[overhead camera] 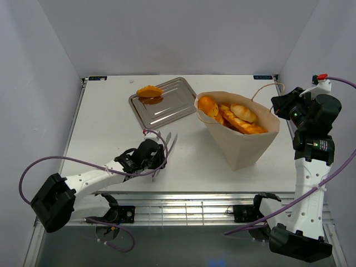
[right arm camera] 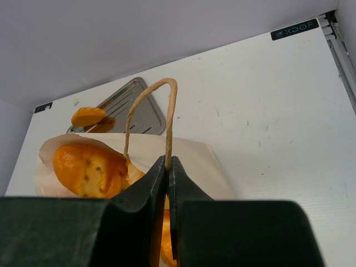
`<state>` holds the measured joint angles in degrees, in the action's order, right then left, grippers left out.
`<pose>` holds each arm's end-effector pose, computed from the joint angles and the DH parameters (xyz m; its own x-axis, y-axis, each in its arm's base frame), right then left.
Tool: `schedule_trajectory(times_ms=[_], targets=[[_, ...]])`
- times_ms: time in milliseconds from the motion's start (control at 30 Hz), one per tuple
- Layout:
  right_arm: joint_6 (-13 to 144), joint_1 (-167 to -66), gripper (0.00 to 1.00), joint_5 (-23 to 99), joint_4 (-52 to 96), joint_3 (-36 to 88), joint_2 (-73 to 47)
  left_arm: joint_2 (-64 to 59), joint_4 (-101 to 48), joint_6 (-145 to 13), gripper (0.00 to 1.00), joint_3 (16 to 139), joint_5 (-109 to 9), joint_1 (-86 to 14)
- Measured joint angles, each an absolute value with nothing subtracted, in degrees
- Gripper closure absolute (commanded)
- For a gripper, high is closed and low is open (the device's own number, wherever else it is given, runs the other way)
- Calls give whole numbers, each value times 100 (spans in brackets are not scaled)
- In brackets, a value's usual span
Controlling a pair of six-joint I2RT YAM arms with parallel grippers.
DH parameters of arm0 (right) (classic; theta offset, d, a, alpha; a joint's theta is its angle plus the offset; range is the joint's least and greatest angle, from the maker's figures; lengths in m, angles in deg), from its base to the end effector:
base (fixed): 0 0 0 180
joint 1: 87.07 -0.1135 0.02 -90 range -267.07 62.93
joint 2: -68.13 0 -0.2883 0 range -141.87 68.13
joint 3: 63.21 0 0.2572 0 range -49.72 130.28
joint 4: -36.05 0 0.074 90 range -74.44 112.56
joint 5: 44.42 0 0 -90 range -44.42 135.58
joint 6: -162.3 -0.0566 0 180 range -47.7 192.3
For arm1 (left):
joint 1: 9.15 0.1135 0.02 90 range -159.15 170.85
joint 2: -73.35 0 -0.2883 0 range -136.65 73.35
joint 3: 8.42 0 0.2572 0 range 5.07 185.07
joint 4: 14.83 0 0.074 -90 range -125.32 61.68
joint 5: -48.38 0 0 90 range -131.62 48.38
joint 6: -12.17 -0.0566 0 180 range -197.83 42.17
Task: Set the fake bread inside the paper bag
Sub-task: Pick up the fake bread from the plate.
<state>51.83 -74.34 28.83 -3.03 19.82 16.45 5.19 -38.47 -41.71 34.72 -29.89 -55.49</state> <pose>0.1869 -0.0255 0.4563 -0.1465 0.3764 -0.9148 -0.0174 0.9236 0.3829 0.1680 -0.1594 0.1752 -0.7816 -0.0170 -0.6235 0.1918 0.9447 -0.2661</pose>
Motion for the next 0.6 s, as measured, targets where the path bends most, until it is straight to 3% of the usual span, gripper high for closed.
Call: schedule_trajectory(times_ms=[233, 600], targets=[[5174, -7436, 92, 2870, -303, 1982, 1645, 954, -4778, -4303, 51, 4973, -3662, -5198], [5177, -7436, 92, 2870, -303, 1984, 1645, 628, -5434, -5024, 55, 5819, -5236, -2540]])
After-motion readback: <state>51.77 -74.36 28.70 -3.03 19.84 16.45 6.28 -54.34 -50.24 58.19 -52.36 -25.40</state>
